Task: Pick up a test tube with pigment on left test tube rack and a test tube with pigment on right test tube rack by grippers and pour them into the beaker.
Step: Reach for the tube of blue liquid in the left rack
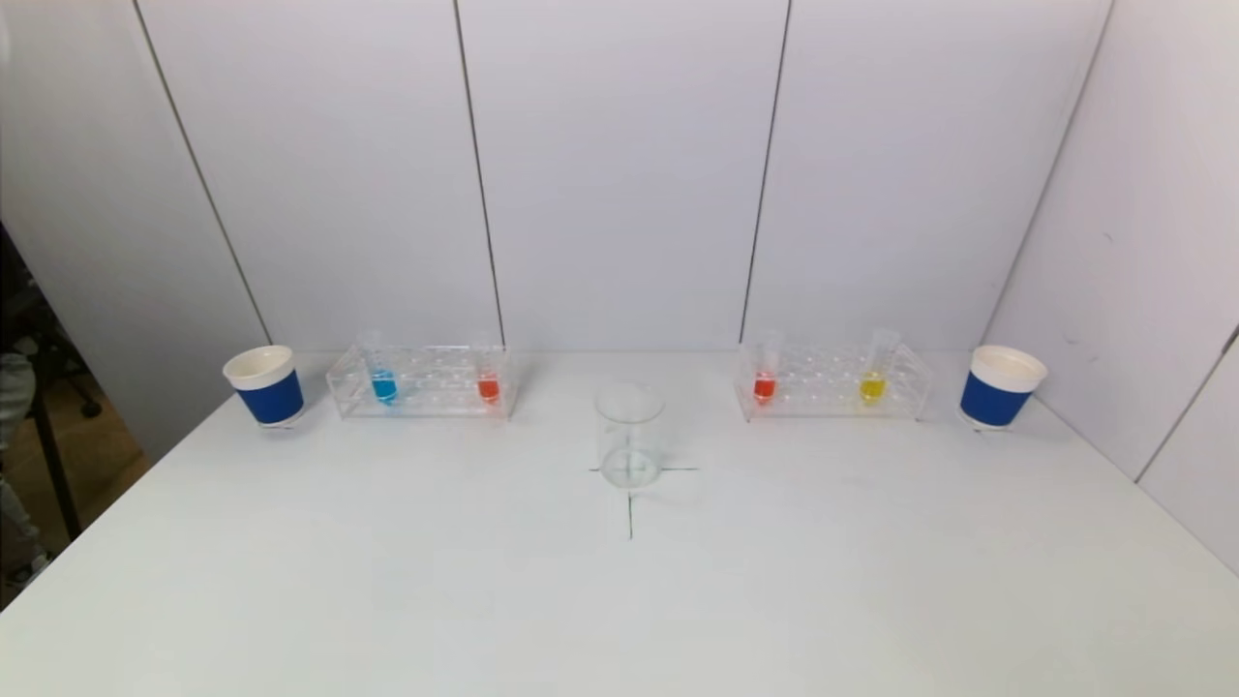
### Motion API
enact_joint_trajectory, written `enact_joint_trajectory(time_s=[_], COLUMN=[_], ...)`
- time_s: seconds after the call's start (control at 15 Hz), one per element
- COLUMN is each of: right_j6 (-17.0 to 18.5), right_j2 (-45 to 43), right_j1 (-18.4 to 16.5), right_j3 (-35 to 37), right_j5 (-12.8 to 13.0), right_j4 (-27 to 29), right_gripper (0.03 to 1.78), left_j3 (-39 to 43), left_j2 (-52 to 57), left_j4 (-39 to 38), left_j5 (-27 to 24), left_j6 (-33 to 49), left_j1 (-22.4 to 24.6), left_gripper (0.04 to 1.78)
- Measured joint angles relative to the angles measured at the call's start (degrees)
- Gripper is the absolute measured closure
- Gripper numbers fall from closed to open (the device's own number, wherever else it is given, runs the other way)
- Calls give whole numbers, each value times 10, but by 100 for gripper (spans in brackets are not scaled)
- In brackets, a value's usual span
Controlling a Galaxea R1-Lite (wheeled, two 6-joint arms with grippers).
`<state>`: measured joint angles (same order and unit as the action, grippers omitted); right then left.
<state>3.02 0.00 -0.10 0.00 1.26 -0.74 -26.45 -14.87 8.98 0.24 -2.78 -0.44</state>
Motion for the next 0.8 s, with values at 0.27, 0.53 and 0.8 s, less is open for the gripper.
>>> enact_joint_trajectory(time_s=[0.27,0.53,0.8], right_j6=[0,0,0], right_j2=[0,0,0], right_j1=[0,0,0], right_j3=[0,0,0], right_j5=[0,0,0], right_j4=[0,0,0], right_gripper=[4,4,4], left_j3=[-9,-10,0], left_j2=[-89,-186,-293], left_j4=[-84,-181,-273], left_j5=[9,17,22], left_j6=[-2,-2,14], left_j1=[0,2,5], left_gripper=[6,6,6])
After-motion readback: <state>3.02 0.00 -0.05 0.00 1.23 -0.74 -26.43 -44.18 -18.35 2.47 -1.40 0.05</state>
